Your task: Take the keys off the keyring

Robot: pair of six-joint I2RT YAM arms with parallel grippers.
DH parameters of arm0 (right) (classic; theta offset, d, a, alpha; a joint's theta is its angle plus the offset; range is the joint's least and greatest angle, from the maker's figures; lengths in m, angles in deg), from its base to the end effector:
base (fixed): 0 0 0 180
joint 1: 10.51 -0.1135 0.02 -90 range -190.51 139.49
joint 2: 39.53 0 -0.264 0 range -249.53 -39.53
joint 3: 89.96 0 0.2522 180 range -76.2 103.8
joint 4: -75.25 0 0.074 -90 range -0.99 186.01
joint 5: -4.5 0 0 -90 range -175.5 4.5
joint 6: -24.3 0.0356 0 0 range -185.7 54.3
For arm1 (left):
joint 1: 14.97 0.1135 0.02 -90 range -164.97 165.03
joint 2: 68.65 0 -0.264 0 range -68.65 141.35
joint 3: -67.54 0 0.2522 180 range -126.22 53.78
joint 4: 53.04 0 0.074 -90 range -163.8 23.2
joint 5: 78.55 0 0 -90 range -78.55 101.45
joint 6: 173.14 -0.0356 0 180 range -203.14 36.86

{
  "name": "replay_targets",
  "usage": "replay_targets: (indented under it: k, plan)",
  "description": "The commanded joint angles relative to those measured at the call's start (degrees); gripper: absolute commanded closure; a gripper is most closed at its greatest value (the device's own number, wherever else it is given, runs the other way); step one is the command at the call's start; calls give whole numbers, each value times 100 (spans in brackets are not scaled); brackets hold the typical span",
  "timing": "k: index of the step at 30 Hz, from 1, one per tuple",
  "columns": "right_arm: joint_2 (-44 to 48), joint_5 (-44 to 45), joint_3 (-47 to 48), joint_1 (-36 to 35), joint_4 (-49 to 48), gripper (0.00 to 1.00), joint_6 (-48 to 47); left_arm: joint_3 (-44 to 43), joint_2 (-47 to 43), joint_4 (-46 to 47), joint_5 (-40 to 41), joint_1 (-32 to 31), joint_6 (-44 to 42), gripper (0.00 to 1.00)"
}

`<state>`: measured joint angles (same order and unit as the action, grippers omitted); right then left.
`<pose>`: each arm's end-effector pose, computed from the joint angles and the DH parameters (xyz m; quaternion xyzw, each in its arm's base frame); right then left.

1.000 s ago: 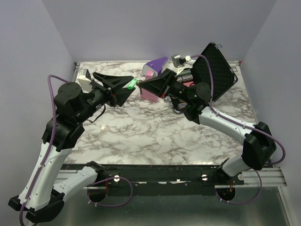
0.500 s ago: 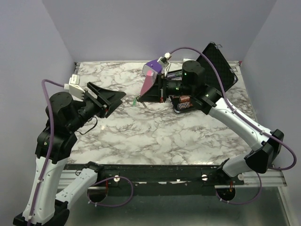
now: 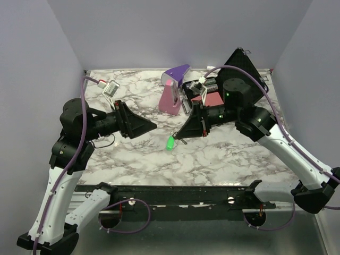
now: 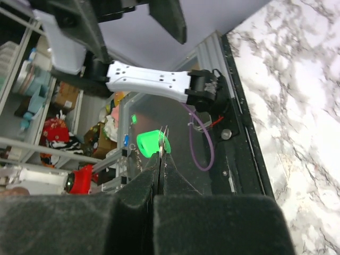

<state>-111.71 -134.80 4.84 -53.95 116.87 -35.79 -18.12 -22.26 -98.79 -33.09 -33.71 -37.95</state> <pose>0.1731 0.2011 0.4302 -0.3277 0.7062 0.5876 0.2205 0.1169 -0.0660 0.4531 0.0878 0.7297 -0.5661 0.3732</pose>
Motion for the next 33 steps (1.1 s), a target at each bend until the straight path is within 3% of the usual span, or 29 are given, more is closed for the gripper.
replay_targets:
  k: [1,5,10,15,33]
  plan:
    - [178,-756,-158,-24,-465,99,155,35,-95,938,-1240,20,-345,33]
    - [204,-958,-176,-15,-737,99,331,36,-34,1537,-1681,-111,-10,32]
    - [222,-985,-106,-24,-1010,99,471,-350,273,1143,-1691,-638,-352,32]
    - [213,-1090,-44,-24,-1194,99,603,-676,537,527,-1049,-1175,-836,34]
    - [178,-1240,79,-24,-1651,99,937,-834,748,527,-697,-1395,-854,45]
